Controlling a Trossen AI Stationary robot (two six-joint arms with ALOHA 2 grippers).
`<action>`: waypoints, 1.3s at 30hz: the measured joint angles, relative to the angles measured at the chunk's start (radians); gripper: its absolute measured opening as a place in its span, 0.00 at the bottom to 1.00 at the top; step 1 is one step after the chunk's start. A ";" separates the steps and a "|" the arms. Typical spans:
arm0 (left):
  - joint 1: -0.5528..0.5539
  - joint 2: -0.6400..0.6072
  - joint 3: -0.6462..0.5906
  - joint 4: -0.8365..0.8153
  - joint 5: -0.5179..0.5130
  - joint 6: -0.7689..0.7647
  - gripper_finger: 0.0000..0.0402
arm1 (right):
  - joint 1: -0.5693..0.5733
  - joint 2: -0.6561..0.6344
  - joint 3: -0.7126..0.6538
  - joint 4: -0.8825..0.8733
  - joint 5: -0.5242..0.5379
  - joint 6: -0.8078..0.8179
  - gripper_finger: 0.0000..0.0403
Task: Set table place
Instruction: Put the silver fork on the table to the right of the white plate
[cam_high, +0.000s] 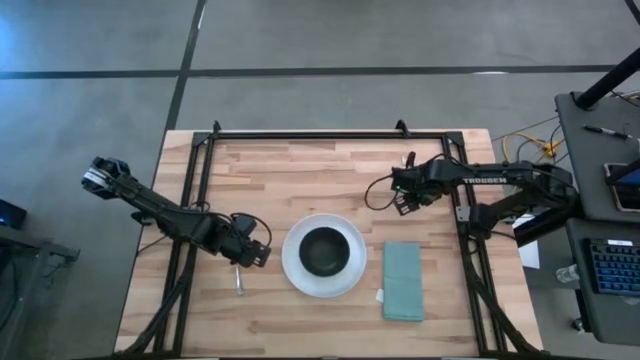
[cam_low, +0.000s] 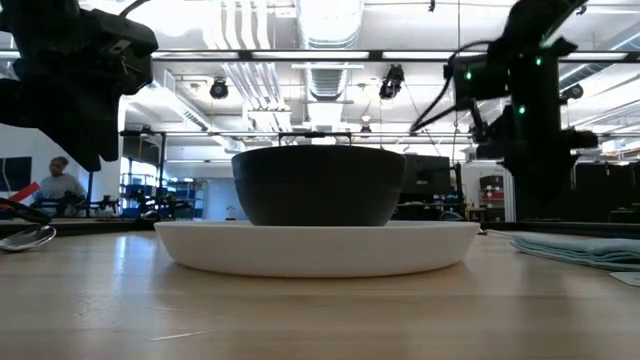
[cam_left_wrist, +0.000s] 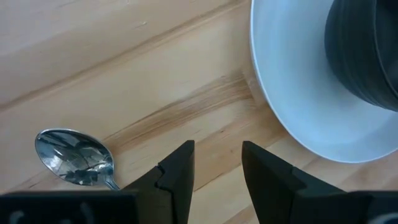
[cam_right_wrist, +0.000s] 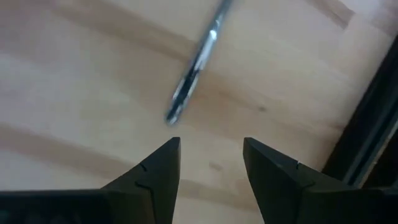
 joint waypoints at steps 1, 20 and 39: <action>0.000 0.000 0.000 0.000 0.000 0.000 0.29 | -0.023 0.000 -0.011 0.019 -0.003 -0.008 0.41; 0.000 0.000 -0.001 0.001 -0.002 -0.026 0.29 | -0.313 0.125 -0.025 0.327 -0.051 -0.223 0.43; 0.000 0.000 -0.001 0.000 -0.002 -0.052 0.29 | -0.335 0.239 0.011 0.395 -0.007 -0.260 0.21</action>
